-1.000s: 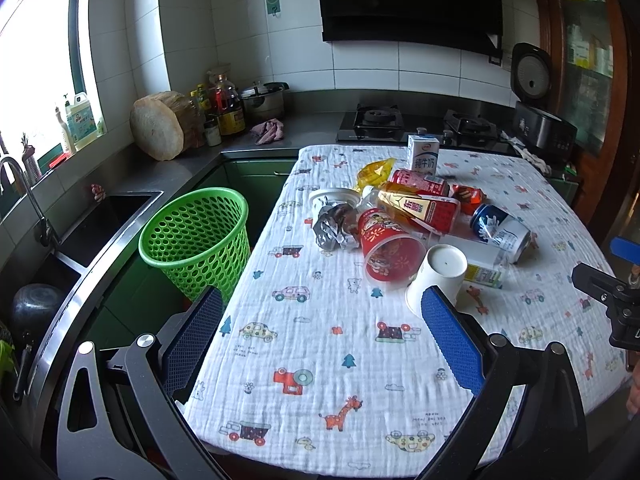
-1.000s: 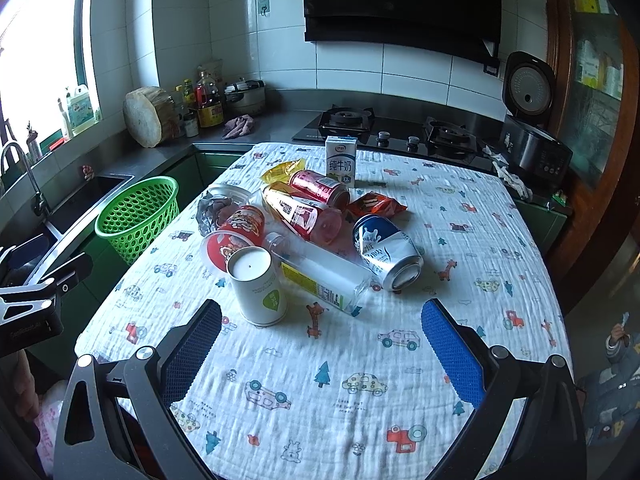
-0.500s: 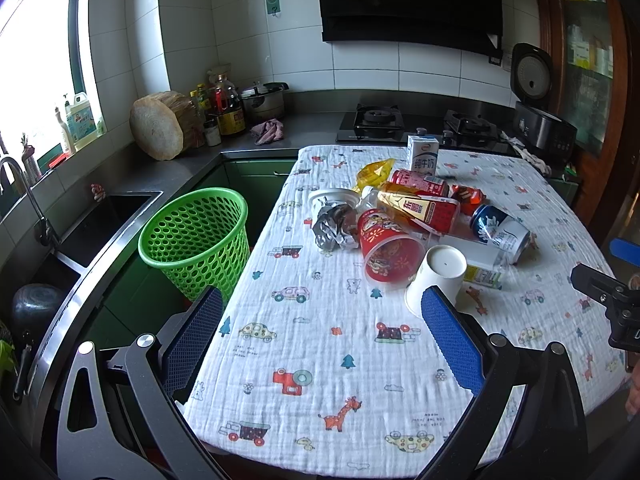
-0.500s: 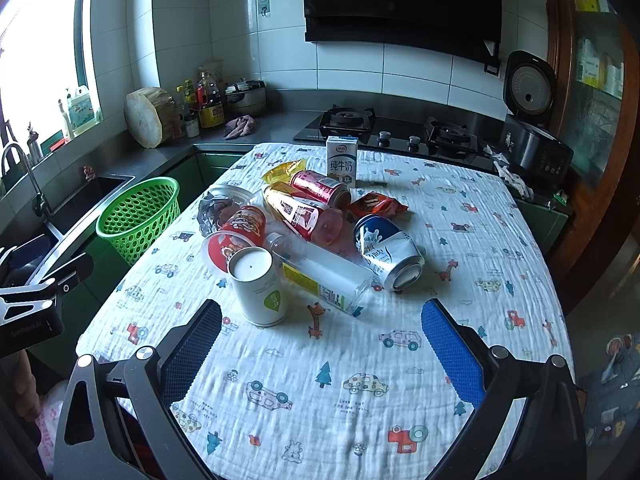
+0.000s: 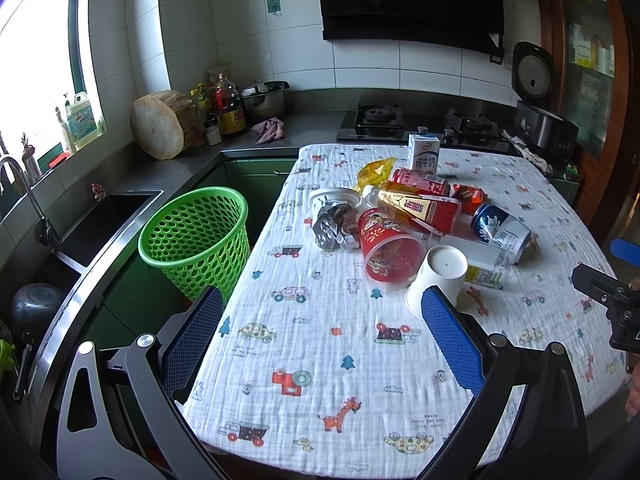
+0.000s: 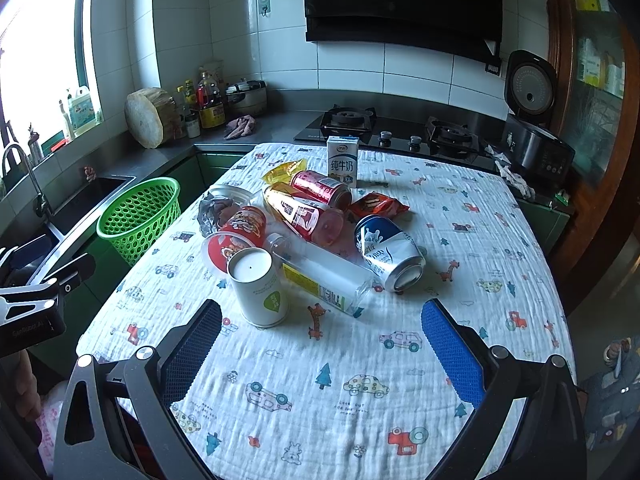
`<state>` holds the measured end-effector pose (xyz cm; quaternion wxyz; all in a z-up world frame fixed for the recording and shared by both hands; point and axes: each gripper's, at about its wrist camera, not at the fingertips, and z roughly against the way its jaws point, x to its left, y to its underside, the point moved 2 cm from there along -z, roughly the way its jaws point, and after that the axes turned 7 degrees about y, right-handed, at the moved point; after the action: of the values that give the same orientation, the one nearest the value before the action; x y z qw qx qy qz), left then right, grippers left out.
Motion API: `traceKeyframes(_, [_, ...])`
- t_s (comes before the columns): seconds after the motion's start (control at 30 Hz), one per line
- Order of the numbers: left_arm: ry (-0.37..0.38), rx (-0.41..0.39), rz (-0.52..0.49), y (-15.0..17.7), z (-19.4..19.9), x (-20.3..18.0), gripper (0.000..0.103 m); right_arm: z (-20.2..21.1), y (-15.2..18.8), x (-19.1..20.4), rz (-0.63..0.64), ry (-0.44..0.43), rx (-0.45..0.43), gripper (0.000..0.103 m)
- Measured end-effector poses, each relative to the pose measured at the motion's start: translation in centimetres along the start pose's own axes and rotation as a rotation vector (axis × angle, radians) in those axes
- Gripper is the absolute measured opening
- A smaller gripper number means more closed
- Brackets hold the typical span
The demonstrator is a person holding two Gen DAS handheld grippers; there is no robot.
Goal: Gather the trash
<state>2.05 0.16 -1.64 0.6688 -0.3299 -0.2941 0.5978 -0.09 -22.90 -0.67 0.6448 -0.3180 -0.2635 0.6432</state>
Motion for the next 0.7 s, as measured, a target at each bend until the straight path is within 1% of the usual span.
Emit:
traceKeyframes(0.4, [-0.004, 0.005, 0.005, -0.1, -0.4, 0.0, 0.098, -0.2, -0.2, 1.2, 0.012, -0.009, 0.005, 0.097])
traceKeyframes(0.7, [-0.011, 0.008, 0.008, -0.5, -0.8, 0.3, 0.098, -0.6, -0.2, 0.9, 0.007, -0.021, 0.007, 0.097])
